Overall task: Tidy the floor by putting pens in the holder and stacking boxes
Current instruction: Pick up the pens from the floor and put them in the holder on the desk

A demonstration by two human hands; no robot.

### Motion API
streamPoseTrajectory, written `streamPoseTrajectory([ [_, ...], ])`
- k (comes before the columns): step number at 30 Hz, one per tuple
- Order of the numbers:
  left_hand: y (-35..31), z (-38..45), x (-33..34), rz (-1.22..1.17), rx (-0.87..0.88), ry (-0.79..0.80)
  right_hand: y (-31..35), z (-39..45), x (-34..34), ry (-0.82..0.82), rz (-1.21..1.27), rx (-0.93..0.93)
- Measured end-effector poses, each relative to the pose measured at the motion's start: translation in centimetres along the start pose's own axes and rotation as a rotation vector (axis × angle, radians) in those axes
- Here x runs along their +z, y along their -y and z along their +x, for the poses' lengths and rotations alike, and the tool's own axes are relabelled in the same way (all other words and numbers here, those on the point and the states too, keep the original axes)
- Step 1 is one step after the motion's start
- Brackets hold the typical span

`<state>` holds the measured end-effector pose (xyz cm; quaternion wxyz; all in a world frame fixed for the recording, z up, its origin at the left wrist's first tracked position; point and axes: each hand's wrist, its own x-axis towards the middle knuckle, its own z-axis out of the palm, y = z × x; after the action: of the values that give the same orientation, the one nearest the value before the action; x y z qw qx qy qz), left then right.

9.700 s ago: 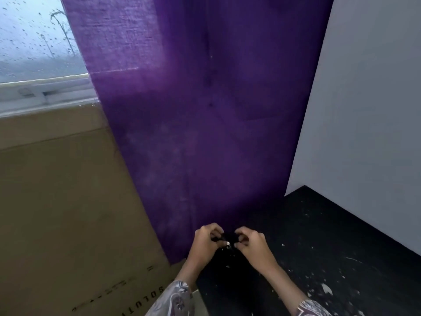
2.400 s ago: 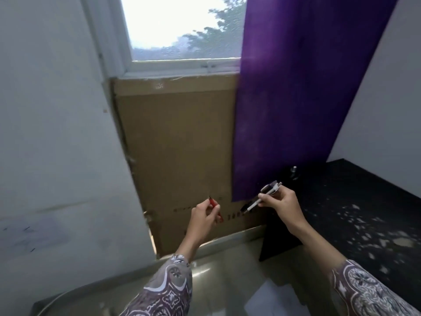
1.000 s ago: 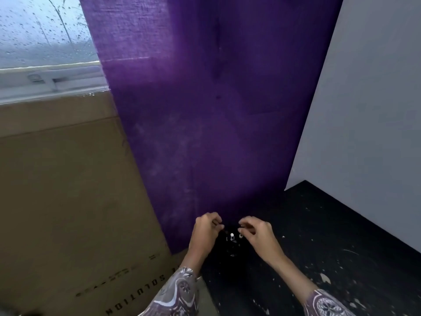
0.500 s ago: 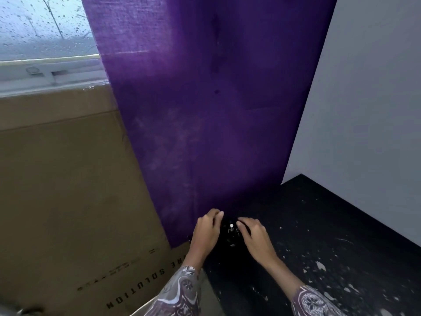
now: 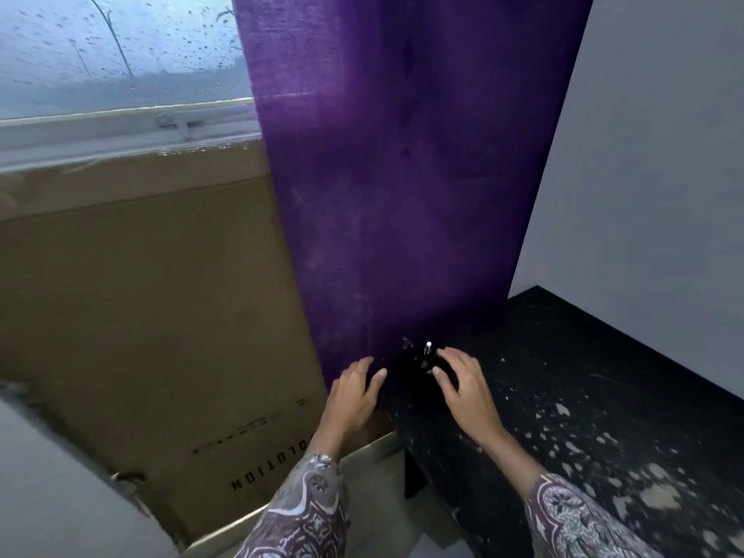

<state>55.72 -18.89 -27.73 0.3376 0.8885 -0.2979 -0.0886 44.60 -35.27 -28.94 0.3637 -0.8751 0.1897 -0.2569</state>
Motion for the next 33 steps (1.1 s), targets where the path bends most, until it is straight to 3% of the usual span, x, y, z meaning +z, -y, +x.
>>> streamPoseTrajectory([
  [8, 2.0, -14.0, -4.0, 0.088, 0.024, 0.026, 6.0, -10.2, -0.6, -0.038, 0.002, -0.005],
  [14, 6.2, -26.9, -5.9, 0.125, -0.071, 0.03, 9.9, -20.4, 1.2, 0.0, 0.046, 0.012],
  [25, 14.8, -45.0, -7.6, 0.09, -0.369, -0.055, 14.4, -32.9, 5.4, 0.279, 0.049, -0.038],
  [33, 17.5, -58.6, -8.0, -0.048, -0.632, -0.239, 18.7, -40.1, 9.0, 0.531, 0.051, -0.17],
])
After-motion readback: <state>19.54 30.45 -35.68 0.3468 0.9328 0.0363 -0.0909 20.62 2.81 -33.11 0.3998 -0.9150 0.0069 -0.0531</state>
